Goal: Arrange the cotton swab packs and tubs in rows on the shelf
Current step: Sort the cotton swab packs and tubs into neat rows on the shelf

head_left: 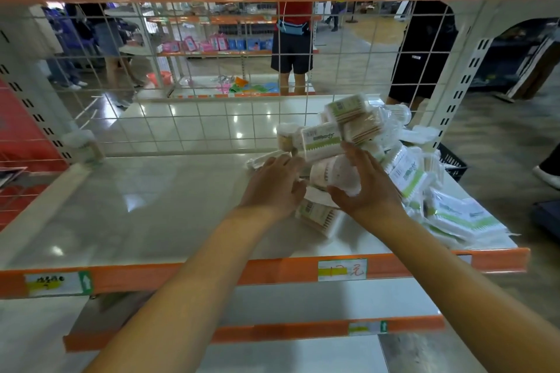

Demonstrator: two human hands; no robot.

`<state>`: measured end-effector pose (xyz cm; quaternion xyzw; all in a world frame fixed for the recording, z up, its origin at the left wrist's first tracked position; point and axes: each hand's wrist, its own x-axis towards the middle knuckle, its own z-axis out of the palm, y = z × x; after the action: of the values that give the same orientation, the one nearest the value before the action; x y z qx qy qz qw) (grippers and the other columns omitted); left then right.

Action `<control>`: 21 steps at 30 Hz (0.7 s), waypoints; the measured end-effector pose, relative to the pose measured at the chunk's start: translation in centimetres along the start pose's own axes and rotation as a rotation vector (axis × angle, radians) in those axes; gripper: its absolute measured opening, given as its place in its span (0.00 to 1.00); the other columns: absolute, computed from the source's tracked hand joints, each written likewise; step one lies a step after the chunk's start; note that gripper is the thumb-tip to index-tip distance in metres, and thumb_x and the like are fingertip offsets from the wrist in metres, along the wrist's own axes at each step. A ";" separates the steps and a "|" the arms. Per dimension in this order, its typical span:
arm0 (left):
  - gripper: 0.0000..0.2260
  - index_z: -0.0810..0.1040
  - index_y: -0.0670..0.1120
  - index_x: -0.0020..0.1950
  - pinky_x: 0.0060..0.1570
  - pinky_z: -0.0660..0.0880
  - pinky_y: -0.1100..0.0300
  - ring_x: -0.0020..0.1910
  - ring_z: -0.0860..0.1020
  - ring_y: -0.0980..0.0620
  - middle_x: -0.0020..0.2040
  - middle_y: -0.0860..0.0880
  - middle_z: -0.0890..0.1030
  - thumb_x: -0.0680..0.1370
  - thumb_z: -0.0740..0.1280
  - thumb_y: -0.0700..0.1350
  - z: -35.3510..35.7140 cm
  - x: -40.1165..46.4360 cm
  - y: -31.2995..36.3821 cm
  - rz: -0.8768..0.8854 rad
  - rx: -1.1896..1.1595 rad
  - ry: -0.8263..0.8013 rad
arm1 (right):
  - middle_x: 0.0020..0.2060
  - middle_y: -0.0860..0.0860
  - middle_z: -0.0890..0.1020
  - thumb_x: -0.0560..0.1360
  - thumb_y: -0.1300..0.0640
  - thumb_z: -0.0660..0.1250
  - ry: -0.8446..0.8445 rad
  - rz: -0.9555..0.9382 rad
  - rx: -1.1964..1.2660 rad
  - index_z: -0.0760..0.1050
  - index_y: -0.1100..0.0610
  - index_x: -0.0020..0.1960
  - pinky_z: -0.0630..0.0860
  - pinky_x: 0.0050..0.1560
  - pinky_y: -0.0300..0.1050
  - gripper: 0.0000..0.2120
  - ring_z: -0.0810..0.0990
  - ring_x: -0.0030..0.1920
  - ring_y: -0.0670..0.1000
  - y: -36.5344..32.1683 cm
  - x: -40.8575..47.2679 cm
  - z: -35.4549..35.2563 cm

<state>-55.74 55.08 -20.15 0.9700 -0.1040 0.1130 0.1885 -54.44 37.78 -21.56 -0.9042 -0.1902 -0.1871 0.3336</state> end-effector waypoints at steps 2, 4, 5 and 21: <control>0.20 0.67 0.46 0.69 0.62 0.65 0.54 0.66 0.66 0.46 0.67 0.47 0.70 0.78 0.62 0.47 -0.2 -0.2 -0.1 -0.010 -0.007 -0.003 | 0.59 0.49 0.73 0.68 0.57 0.73 0.027 0.052 0.123 0.60 0.53 0.72 0.68 0.50 0.42 0.37 0.72 0.56 0.48 -0.6 0.3 -0.2; 0.21 0.66 0.46 0.70 0.62 0.65 0.54 0.67 0.65 0.46 0.68 0.47 0.69 0.78 0.62 0.48 -0.4 -0.4 -0.3 -0.023 -0.021 -0.017 | 0.57 0.47 0.73 0.68 0.58 0.74 0.046 0.089 0.204 0.58 0.53 0.72 0.67 0.49 0.40 0.38 0.71 0.54 0.46 -1.0 0.7 -0.4; 0.21 0.66 0.47 0.70 0.63 0.65 0.54 0.67 0.65 0.46 0.69 0.47 0.69 0.78 0.62 0.48 -0.6 -0.5 -0.4 -0.030 -0.038 -0.024 | 0.57 0.47 0.74 0.67 0.59 0.74 0.064 0.099 0.232 0.59 0.54 0.72 0.67 0.49 0.39 0.38 0.71 0.54 0.46 -1.2 0.8 -0.4; 0.29 0.64 0.50 0.70 0.50 0.66 0.63 0.59 0.73 0.52 0.61 0.50 0.75 0.72 0.71 0.48 -3.2 -2.1 -3.6 -0.015 -0.384 0.088 | 0.59 0.43 0.73 0.70 0.61 0.71 -0.061 0.001 0.383 0.53 0.52 0.74 0.65 0.53 0.25 0.39 0.71 0.59 0.43 -6.0 2.8 2.0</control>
<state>-57.39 59.96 -19.03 0.9110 -0.1081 0.1319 0.3755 -54.41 44.00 -18.46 -0.8294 -0.2321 -0.1197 0.4939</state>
